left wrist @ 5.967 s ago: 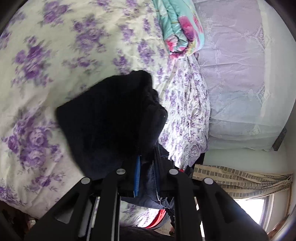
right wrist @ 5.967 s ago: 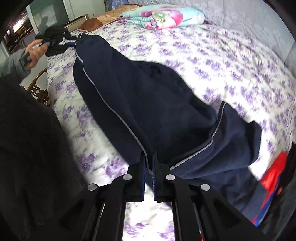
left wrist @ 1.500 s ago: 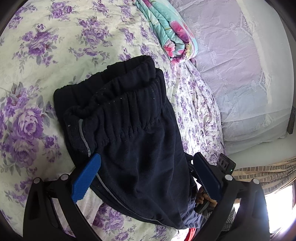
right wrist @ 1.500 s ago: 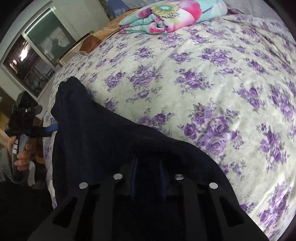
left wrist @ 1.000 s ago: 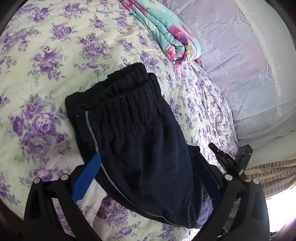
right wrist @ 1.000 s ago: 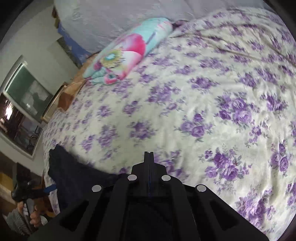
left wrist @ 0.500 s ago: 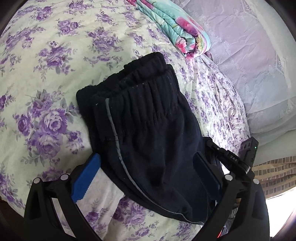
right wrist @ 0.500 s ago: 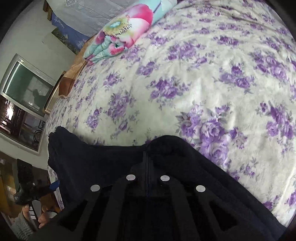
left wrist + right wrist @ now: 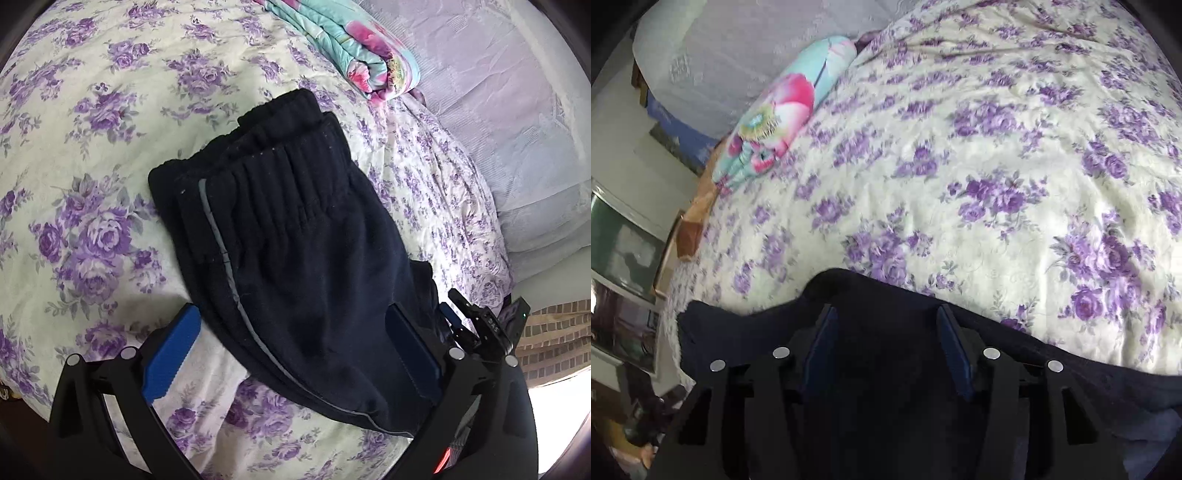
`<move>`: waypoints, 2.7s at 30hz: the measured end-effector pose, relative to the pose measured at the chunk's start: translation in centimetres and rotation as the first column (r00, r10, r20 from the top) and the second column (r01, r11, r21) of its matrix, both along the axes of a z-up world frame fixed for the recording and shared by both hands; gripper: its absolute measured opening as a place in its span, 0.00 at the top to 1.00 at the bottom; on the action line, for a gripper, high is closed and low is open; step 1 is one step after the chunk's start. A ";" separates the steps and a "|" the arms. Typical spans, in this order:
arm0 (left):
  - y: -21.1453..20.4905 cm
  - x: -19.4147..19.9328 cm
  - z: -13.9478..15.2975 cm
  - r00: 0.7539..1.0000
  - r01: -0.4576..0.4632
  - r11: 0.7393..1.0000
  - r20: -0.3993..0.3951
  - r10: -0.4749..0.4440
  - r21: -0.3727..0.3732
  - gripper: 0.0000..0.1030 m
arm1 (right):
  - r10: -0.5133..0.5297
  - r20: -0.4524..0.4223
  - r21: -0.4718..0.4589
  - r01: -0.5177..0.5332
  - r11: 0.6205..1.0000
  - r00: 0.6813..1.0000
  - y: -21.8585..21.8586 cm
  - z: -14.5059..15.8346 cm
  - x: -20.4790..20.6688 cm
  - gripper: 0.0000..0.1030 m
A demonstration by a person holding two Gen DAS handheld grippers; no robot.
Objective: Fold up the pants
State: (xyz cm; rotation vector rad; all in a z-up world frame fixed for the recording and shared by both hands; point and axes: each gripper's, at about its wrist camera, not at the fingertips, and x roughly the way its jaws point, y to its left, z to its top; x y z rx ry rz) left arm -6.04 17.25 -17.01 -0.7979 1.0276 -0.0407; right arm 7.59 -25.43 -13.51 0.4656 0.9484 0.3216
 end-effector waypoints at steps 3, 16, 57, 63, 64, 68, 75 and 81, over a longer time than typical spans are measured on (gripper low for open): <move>0.0 -0.7 1.0 0.999 -0.004 1.000 0.042 0.004 0.005 0.05 | -0.086 0.077 0.001 0.086 0.996 0.993 -3.9 2.5 -4.8 0.30; -7.5 2.7 2.4 0.972 0.230 0.973 0.055 -0.229 -0.006 0.05 | -0.738 -0.085 0.296 0.724 0.623 0.670 -21.5 -4.2 -35.6 0.23; -29.7 1.9 3.7 0.687 0.661 0.587 -0.063 -0.724 0.467 0.05 | -0.776 -0.115 0.488 0.716 0.499 0.620 -26.9 -7.0 -34.4 0.87; -12.2 3.4 2.4 0.941 0.339 0.930 -0.034 -0.338 0.145 0.05 | -0.757 0.049 0.384 0.688 0.616 0.651 -24.8 -1.3 -32.0 0.88; -9.8 3.1 2.2 0.960 0.279 0.953 -0.031 -0.278 0.117 0.05 | -0.735 0.090 0.346 0.670 0.656 0.673 -24.0 0.3 -30.9 0.88; -1.5 1.4 1.8 0.994 0.105 0.993 0.001 -0.105 0.060 0.05 | -0.573 0.227 0.167 0.548 0.820 0.788 -18.9 5.8 -25.0 0.88; 3.1 -1.5 2.6 0.997 0.058 0.998 0.057 -0.060 0.029 0.05 | -0.015 0.323 -0.211 0.087 0.974 0.946 -0.8 7.8 -13.9 0.88; 2.2 -3.0 1.5 0.996 0.089 0.995 0.017 -0.089 0.039 0.05 | 0.357 0.092 -0.426 -0.287 0.858 0.930 12.1 -1.2 -13.3 0.88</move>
